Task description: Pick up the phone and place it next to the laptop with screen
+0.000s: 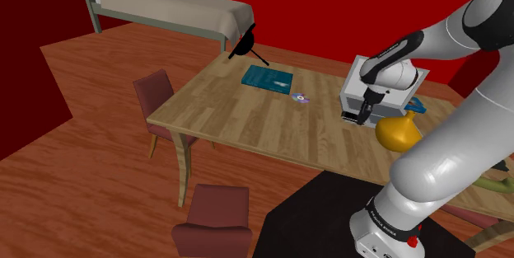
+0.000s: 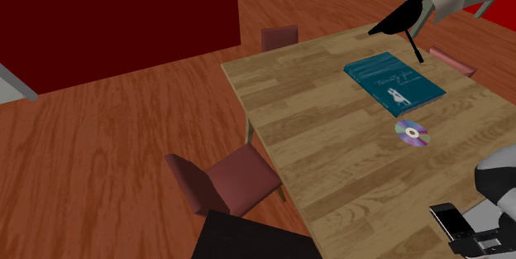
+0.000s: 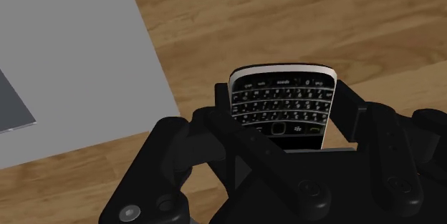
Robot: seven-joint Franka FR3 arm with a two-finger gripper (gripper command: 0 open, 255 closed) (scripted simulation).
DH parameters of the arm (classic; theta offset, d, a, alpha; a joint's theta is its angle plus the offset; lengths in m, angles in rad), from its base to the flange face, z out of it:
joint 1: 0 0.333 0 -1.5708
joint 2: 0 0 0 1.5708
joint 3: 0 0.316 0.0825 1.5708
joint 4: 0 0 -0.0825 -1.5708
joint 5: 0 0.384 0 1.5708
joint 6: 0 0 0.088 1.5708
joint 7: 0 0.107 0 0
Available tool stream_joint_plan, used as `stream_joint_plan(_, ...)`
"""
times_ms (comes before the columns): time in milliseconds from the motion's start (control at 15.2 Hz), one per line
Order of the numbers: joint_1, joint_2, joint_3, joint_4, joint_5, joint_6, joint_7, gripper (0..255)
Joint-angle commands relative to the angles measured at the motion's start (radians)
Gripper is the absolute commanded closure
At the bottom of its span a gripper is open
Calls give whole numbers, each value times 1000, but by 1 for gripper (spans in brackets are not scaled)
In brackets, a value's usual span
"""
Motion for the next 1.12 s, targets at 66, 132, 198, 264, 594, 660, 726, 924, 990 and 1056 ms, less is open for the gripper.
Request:
stream_joint_plan(66, 4, 46, -1, -8, 43, 46, -31, 255)
stream_joint_plan(132, 5, 60, 0, -11, 58, 60, -42, 255)
stream_joint_plan(198, 5, 76, 1, -13, 74, 74, -53, 255)
stream_joint_plan(264, 5, 91, 3, -15, 91, 88, -66, 255)
stream_joint_plan(594, -3, 170, 24, -19, 184, 154, -133, 255)
stream_joint_plan(660, -4, 170, 25, -19, 184, 154, -133, 255)
stream_joint_plan(726, -4, 170, 25, -19, 184, 154, -133, 255)
stream_joint_plan(924, -4, 170, 25, -19, 184, 154, -133, 255)
stream_joint_plan(990, -4, 170, 25, -19, 184, 154, -133, 255)
stream_joint_plan(1056, -4, 170, 25, -19, 184, 154, -133, 255)
